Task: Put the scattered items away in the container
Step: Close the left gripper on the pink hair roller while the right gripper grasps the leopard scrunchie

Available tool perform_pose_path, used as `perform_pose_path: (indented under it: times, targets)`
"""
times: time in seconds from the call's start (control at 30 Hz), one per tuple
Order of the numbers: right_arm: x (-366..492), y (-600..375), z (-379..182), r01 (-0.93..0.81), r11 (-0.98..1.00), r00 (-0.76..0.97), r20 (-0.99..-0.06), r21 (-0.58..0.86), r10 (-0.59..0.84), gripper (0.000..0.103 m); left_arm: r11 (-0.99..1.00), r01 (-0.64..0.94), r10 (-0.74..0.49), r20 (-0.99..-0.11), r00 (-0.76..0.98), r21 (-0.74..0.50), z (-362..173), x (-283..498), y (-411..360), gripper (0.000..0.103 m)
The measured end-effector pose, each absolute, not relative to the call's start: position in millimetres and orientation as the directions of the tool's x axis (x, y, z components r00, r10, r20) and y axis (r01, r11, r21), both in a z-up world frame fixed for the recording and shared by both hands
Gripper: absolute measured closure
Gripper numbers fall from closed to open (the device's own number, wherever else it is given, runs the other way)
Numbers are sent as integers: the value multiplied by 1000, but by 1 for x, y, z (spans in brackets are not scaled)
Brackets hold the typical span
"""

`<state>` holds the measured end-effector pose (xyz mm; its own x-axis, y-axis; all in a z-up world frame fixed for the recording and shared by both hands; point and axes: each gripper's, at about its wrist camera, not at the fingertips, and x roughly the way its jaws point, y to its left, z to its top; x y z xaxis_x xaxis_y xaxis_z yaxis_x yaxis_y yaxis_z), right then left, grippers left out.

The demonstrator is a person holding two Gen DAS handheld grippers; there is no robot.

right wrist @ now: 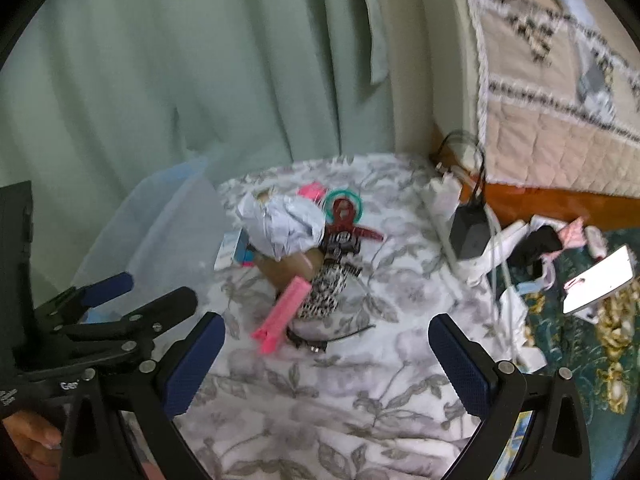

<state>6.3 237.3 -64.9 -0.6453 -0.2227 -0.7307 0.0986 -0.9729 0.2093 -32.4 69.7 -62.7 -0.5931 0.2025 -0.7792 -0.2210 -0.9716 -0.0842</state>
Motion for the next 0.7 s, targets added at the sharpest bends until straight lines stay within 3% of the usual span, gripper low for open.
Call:
perform_pose_path:
  times: [0.7]
  targets:
    - [-27, 261, -133, 47, -923, -547, -763, 382, -344, 3, -962, -241, 232, -849, -475, -128, -135, -65, 83, 1]
